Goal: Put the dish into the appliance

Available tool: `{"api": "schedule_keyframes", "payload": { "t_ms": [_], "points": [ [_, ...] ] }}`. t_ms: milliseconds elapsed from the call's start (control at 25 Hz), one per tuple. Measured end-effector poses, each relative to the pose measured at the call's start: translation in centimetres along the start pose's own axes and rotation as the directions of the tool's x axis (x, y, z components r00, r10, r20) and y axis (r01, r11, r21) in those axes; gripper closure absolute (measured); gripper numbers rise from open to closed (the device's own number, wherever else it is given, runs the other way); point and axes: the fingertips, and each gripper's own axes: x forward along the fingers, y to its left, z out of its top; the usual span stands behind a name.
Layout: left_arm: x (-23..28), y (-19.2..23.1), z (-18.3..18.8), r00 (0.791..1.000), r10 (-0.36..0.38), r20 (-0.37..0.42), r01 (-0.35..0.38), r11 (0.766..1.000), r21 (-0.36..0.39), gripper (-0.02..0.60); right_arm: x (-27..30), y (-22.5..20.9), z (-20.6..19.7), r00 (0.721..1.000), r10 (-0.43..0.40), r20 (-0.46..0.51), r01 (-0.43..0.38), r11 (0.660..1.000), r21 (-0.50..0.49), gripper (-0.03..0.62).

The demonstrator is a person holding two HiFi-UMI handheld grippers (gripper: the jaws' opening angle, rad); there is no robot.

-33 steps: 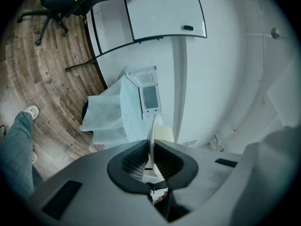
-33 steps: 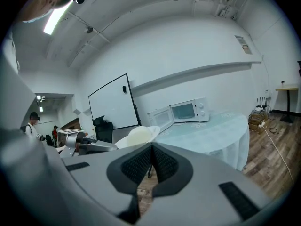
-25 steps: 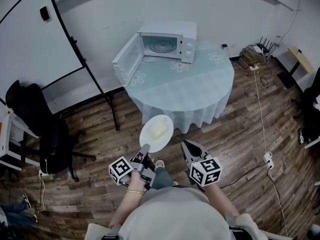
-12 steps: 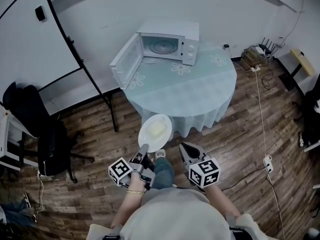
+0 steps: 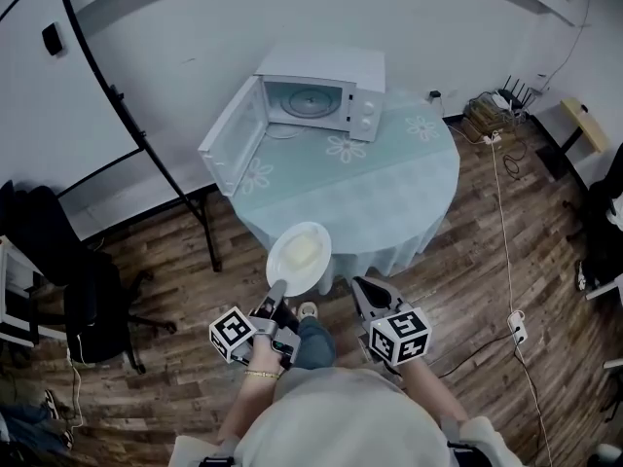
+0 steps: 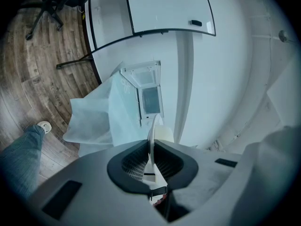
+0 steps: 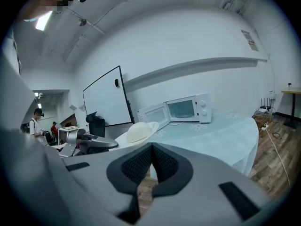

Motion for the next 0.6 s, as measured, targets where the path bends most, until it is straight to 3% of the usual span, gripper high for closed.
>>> {"api": "schedule_keyframes", "payload": {
  "t_ms": [600],
  "points": [
    [11.6, -1.1, 8.4, 0.999, 0.006, -0.045, -0.007, 1.0, -0.005, 0.545, 11.5, -5.1, 6.3, 1.0, -0.025, -0.013, 0.025, 1.0, -0.01, 0.589]
  ]
}}
